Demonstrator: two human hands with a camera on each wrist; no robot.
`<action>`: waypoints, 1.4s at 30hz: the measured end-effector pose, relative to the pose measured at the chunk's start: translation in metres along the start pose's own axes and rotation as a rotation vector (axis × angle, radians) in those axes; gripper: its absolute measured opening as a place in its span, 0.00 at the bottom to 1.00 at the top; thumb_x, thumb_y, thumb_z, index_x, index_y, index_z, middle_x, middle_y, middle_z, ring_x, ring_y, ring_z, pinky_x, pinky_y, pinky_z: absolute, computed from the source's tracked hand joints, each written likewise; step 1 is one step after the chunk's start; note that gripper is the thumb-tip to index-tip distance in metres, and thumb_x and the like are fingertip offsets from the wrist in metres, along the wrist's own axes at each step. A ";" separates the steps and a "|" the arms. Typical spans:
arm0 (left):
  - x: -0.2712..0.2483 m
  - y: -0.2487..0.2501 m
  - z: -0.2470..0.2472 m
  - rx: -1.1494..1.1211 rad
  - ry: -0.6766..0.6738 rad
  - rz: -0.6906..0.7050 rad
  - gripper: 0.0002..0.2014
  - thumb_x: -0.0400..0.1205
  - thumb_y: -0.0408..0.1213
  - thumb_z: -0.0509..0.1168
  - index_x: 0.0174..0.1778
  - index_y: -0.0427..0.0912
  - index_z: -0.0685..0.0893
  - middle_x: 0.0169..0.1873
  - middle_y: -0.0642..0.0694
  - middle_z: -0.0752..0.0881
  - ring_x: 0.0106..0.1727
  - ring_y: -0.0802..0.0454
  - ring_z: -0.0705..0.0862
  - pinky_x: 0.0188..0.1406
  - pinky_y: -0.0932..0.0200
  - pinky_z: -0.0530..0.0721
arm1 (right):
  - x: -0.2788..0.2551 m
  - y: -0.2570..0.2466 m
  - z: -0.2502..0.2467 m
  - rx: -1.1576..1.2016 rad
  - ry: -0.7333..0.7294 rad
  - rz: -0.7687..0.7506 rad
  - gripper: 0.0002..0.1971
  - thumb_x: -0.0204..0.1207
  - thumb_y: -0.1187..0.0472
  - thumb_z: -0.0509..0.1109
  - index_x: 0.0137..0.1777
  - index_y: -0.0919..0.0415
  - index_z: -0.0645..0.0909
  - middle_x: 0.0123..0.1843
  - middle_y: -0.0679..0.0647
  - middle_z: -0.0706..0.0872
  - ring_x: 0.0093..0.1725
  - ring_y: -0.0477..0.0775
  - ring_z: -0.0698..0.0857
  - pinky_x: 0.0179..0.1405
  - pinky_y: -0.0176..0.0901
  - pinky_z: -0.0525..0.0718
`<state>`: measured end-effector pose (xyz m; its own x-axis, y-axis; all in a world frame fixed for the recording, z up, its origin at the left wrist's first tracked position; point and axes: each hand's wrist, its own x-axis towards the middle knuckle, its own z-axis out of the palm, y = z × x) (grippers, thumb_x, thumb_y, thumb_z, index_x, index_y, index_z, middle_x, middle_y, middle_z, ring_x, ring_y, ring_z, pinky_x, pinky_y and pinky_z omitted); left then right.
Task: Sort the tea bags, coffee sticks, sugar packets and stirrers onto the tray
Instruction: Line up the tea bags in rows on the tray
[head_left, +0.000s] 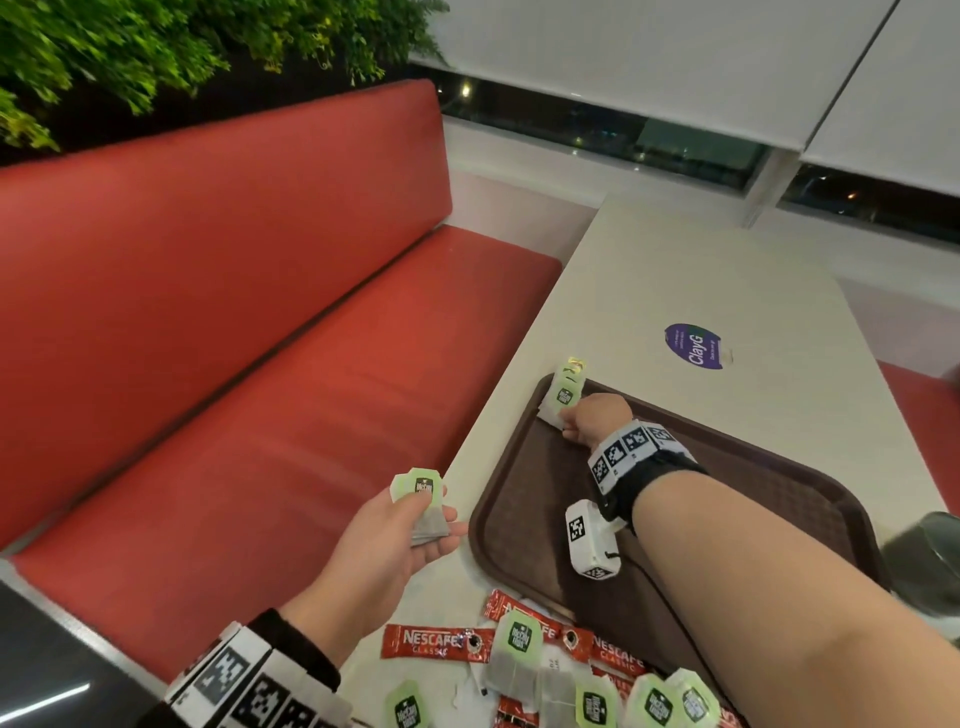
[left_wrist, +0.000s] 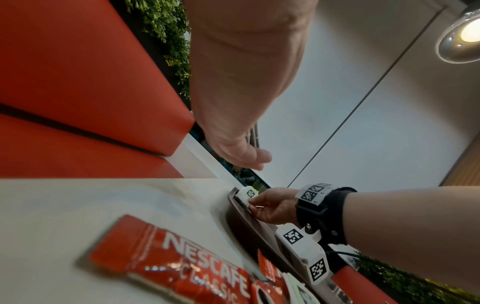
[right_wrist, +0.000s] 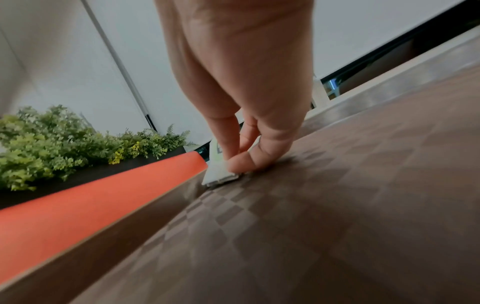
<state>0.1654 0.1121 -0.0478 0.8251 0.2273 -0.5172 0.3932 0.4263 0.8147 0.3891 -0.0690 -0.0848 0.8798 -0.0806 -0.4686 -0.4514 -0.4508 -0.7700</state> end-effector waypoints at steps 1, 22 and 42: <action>0.000 0.000 -0.001 0.001 -0.005 -0.001 0.05 0.87 0.33 0.57 0.52 0.40 0.78 0.51 0.32 0.85 0.47 0.41 0.89 0.39 0.57 0.87 | 0.000 -0.003 0.003 0.011 0.022 0.018 0.08 0.81 0.69 0.65 0.40 0.63 0.74 0.34 0.55 0.81 0.33 0.51 0.81 0.58 0.45 0.83; 0.000 0.005 0.027 0.024 -0.148 0.057 0.10 0.82 0.31 0.65 0.59 0.42 0.81 0.53 0.42 0.87 0.46 0.47 0.91 0.41 0.59 0.89 | -0.111 -0.012 -0.013 -0.028 -0.430 -0.326 0.06 0.76 0.59 0.73 0.44 0.61 0.86 0.36 0.50 0.87 0.31 0.43 0.81 0.27 0.33 0.77; 0.000 0.004 0.030 -0.135 -0.091 0.004 0.08 0.88 0.30 0.49 0.60 0.41 0.70 0.50 0.27 0.86 0.51 0.35 0.88 0.51 0.45 0.87 | -0.068 0.000 -0.025 0.174 -0.142 -0.133 0.10 0.78 0.72 0.68 0.37 0.61 0.76 0.33 0.57 0.81 0.24 0.45 0.78 0.17 0.32 0.73</action>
<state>0.1792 0.0872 -0.0363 0.8620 0.1517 -0.4836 0.3373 0.5406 0.7707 0.3331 -0.0857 -0.0418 0.9088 0.1003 -0.4051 -0.3632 -0.2881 -0.8861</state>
